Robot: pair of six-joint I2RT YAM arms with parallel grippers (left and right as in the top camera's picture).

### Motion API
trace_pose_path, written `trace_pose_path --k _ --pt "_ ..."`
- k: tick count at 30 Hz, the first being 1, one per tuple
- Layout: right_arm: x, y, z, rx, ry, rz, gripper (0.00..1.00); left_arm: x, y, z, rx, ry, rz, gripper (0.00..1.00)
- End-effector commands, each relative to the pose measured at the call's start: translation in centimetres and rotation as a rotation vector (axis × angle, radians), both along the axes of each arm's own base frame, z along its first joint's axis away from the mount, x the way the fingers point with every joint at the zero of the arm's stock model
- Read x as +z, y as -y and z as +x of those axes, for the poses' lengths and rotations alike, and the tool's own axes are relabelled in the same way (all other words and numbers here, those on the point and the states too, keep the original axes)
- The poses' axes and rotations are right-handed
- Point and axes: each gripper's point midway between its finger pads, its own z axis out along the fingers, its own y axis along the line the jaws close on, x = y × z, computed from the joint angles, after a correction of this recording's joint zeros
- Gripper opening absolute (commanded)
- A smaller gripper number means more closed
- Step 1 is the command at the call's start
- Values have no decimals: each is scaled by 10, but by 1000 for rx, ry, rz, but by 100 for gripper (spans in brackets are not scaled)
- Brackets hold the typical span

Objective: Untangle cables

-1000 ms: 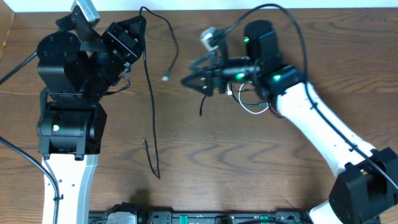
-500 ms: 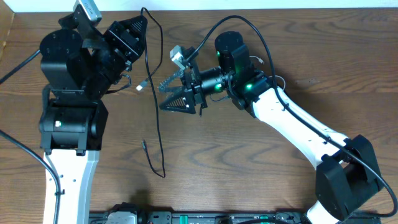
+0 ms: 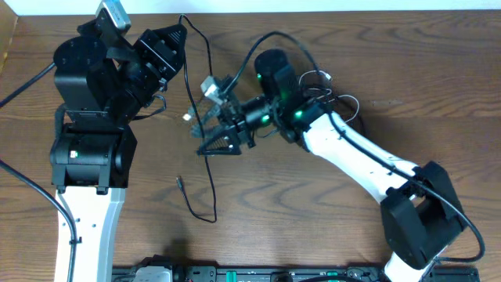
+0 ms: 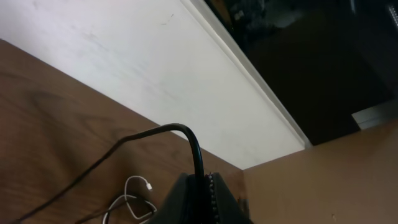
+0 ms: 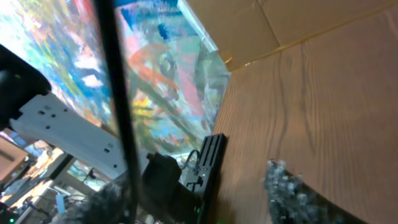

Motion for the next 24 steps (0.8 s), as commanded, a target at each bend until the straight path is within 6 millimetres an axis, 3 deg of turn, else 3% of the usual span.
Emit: trace_pose_path --k 1,3,5,6,8,15,17,20,24 --pt "-8 -6 5 -24 12 -10 52 4 1 0 -11 15 16 8" --pt "-5 -7 7 -31 24 0 41 2 1 0 -11 9 16 7" --pt "-3 -9 13 -64 22 -1 7 0 1 1 -12 5 20 6" --pt "-4 -10 16 -80 26 -3 1 -1 1 1 -13 3 24 8" --pt "-7 -8 30 -141 32 -20 1 -4 1 1 -15 -8 29 8" --pt "-12 18 72 -271 -12 -57 1 -14 0 -1 -36 -12 113 37" --pt "-14 38 105 -416 -5 -90 1 -19 0 -1 -46 -17 143 47" --pt "-12 69 143 -577 -4 -132 1 -32 0 0 -56 -56 166 48" --pt "-8 97 170 -692 5 -217 1 -59 1 5 -64 -154 169 55"
